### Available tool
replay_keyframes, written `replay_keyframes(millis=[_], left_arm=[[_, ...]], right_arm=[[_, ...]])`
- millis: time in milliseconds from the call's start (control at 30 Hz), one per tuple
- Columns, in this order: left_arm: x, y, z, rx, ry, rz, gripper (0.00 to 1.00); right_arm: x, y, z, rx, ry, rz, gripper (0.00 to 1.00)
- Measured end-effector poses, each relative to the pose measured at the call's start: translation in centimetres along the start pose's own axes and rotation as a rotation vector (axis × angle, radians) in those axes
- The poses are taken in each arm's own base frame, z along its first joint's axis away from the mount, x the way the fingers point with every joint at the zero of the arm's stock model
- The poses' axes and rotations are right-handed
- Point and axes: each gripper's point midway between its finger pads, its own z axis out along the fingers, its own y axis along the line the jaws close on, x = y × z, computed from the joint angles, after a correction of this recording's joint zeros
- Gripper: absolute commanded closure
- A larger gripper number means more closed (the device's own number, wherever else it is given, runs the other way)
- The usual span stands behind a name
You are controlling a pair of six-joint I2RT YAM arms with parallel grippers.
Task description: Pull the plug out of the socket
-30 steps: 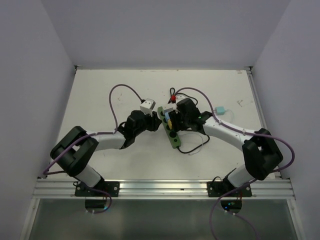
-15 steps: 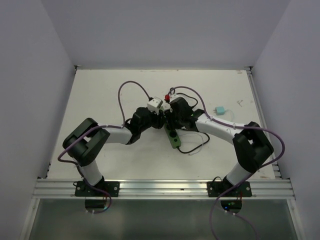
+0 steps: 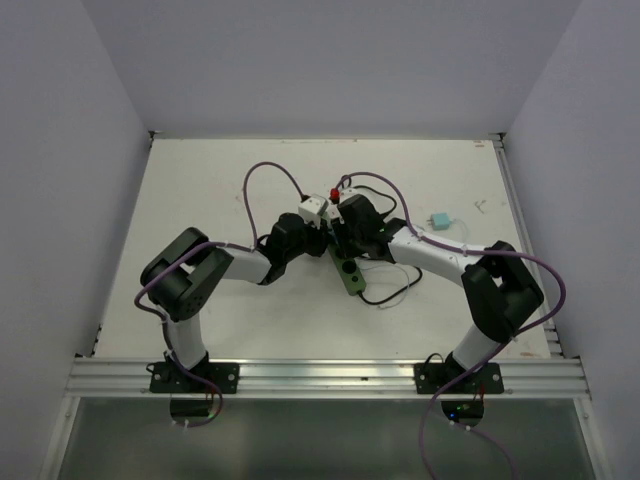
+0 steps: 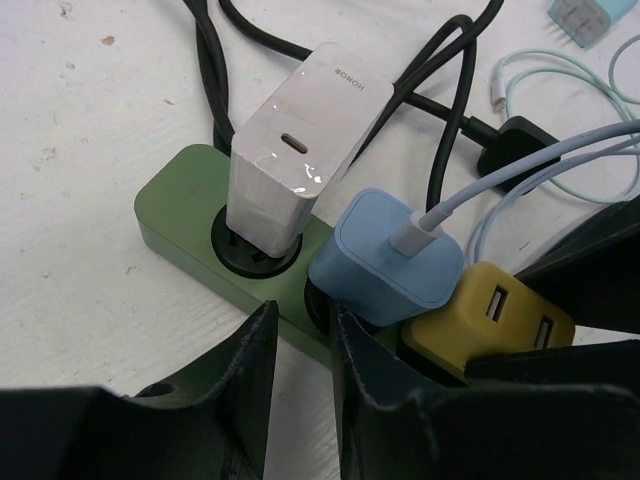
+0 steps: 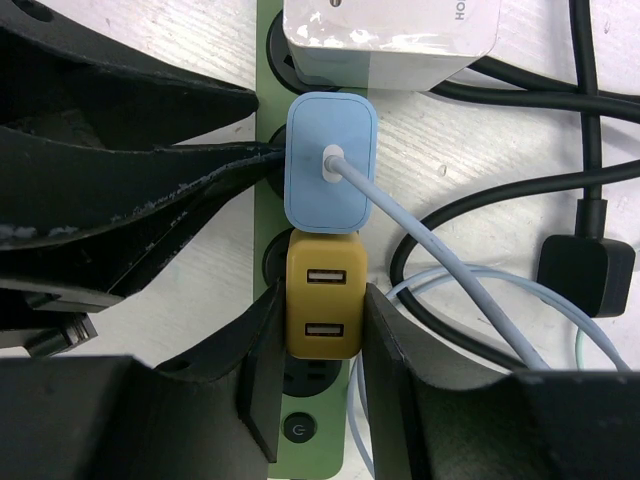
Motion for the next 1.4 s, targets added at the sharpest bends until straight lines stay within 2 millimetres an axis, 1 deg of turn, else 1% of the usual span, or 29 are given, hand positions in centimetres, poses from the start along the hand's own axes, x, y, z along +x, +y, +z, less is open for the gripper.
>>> replay_keyframes(millis=[100, 133, 233, 433, 667, 767, 833, 967, 1067, 1100, 1133, 1200, 1233, 1267, 1300, 1367, 1400], left_arm=[[0.0, 0.2, 0.1, -0.009, -0.005, -0.008, 0.80], [0.0, 0.4, 0.2, -0.016, -0.008, -0.010, 0.87], [0.1, 1.0, 0.4, -0.041, -0.007, -0.027, 0.92], [-0.3, 1.6, 1.0, -0.071, -0.009, -0.068, 0.99], [-0.9, 2.5, 1.8, -0.099, -0.025, -0.101, 1.00], [-1.0, 2.5, 1.8, -0.098, -0.028, -0.102, 0.89], [-0.8, 2.5, 1.7, -0.095, -0.031, -0.103, 0.86], [-0.5, 2.3, 1.5, -0.079, -0.041, -0.108, 0.85], [-0.4, 2.2, 1.4, -0.073, -0.044, -0.111, 0.85], [-0.4, 2.2, 1.3, -0.071, -0.047, -0.116, 0.83], [-0.3, 2.0, 1.0, -0.064, -0.049, -0.120, 0.74], [0.4, 1.9, -0.1, -0.054, -0.038, -0.127, 0.65], [0.9, 1.8, -0.8, -0.049, -0.029, -0.133, 0.58], [1.5, 1.8, -1.5, -0.047, -0.019, -0.135, 0.55], [1.7, 1.7, -2.0, -0.044, -0.015, -0.142, 0.47], [1.2, 1.5, -2.4, -0.029, -0.027, -0.145, 0.40], [0.4, 1.3, -2.5, -0.018, -0.047, -0.145, 0.37]], right_arm=[[0.0, 0.1, 0.0, -0.003, 0.000, 0.011, 1.00], [0.0, 0.1, 0.0, -0.004, 0.000, 0.016, 1.00], [0.0, 0.3, 0.1, -0.015, -0.001, 0.038, 1.00], [-0.1, 0.2, 0.3, -0.041, 0.001, 0.099, 1.00], [-0.2, 0.1, 0.3, -0.054, 0.003, 0.137, 1.00], [-0.2, 0.1, 0.3, -0.043, 0.005, 0.129, 1.00], [-0.2, 0.2, 0.3, -0.022, 0.010, 0.105, 1.00], [-0.2, 0.7, 0.3, 0.048, 0.014, 0.025, 1.00], [-0.2, 0.8, 0.3, 0.090, 0.011, -0.011, 1.00], [-0.2, 0.8, 0.3, 0.095, 0.008, -0.014, 1.00], [-0.2, 0.9, 0.3, 0.097, 0.007, -0.017, 1.00], [-0.2, 0.9, 0.3, 0.096, 0.005, -0.019, 1.00], [-0.1, 0.9, 0.3, 0.094, 0.006, -0.018, 1.00], [-0.1, 0.9, 0.3, 0.092, 0.001, -0.017, 1.00], [-0.1, 0.9, 0.3, 0.088, -0.005, -0.015, 1.00], [-0.1, 0.9, 0.3, 0.081, -0.017, -0.011, 1.00], [0.0, 1.0, 0.3, 0.078, -0.020, -0.010, 1.00]])
